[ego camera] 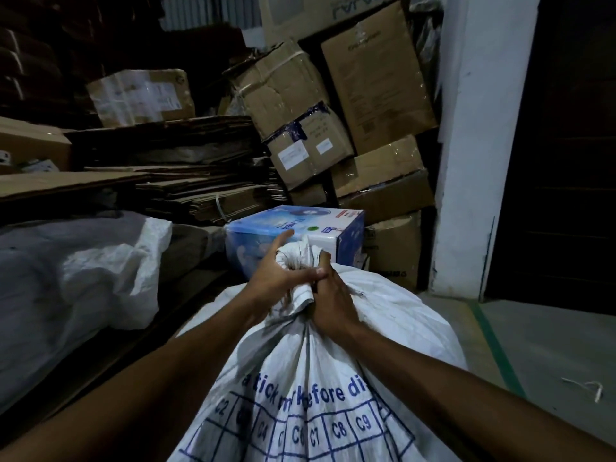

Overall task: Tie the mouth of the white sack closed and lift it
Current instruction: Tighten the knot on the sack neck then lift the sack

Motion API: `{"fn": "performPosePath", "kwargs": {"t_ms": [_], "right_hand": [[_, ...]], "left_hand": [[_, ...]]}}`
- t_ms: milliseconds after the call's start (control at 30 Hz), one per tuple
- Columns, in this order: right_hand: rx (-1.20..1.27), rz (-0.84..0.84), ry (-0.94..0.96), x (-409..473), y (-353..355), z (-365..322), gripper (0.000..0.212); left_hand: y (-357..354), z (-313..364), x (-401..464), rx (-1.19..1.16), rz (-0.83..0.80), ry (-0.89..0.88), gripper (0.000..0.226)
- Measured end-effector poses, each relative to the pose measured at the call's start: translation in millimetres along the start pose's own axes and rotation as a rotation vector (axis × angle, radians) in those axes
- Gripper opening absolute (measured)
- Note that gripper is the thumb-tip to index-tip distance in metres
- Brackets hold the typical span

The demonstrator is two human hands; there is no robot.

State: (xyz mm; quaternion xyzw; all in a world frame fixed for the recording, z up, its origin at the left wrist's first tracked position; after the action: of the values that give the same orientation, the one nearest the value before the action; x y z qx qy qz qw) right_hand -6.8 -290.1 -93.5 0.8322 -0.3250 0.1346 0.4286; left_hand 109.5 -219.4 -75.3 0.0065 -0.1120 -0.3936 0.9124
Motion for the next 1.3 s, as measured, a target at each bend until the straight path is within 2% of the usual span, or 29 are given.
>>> {"fn": "performPosePath", "kwargs": {"t_ms": [33,133,233,333,400,467,500,567,700,767,833,900,967,1033,1167,1300], "right_hand": [[-0.003,0.014,0.011,0,2,-2,0.074],[-0.040,0.023,0.053,2,9,-6,0.054],[-0.119,0.113,0.081,3,25,-13,0.045],[-0.235,0.181,-0.010,4,39,-12,0.057],[-0.216,0.027,-0.128,8,36,1,0.072],[-0.142,-0.190,-0.152,9,24,10,0.092],[-0.116,-0.257,-0.148,10,20,13,0.097],[-0.055,-0.319,-0.146,11,14,20,0.094],[0.238,-0.283,-0.242,28,6,48,0.092],[0.315,-0.252,-0.273,40,3,50,0.109],[0.274,-0.249,-0.264,32,14,13,0.125],[0.164,-0.248,-0.228,22,20,-12,0.121],[0.114,-0.231,-0.212,20,20,-15,0.101],[0.082,-0.214,-0.201,23,17,-12,0.092],[-0.046,-0.173,-0.222,24,7,-6,0.104],[-0.093,-0.104,-0.163,25,9,-8,0.104]], "left_hand": [[-2,2,0,0.011,0.043,-0.030,0.114],[-7,7,-5,-0.035,0.171,-0.082,0.060],[-8,2,-1,-0.100,0.237,-0.083,0.040],[-6,-2,4,-0.124,0.284,-0.036,0.038],[-6,-3,7,-0.135,0.287,-0.006,0.039],[-6,-1,7,-0.136,0.304,-0.008,0.037],[-6,0,7,-0.138,0.313,-0.017,0.035],[-6,2,5,-0.166,0.318,-0.029,0.032],[-8,5,1,-0.193,0.339,-0.052,0.030],[-8,5,-1,-0.178,0.357,-0.078,0.030],[-8,4,-3,-0.179,0.380,-0.091,0.033],[-6,4,-4,-0.146,0.424,-0.104,0.025],[-4,5,-6,-0.106,0.479,-0.110,0.019],[-3,4,-8,-0.090,0.522,-0.107,0.023],[-7,-3,-7,-0.096,0.534,-0.078,0.021],[-6,-3,0,-0.135,0.507,-0.088,0.018]]}}
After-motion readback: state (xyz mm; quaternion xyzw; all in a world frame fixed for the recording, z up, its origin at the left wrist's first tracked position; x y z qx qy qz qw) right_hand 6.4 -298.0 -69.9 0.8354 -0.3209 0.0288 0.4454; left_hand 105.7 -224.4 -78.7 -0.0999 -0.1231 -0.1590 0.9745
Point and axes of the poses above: each hand's wrist, its own x-axis towards the middle knuckle, its own y-axis out of the back of the hand, z = x × y, the point moved 6 cm from there along x, towards the middle knuckle, and after that the axes turned 9 degrees about y, right-handed, at the moved point
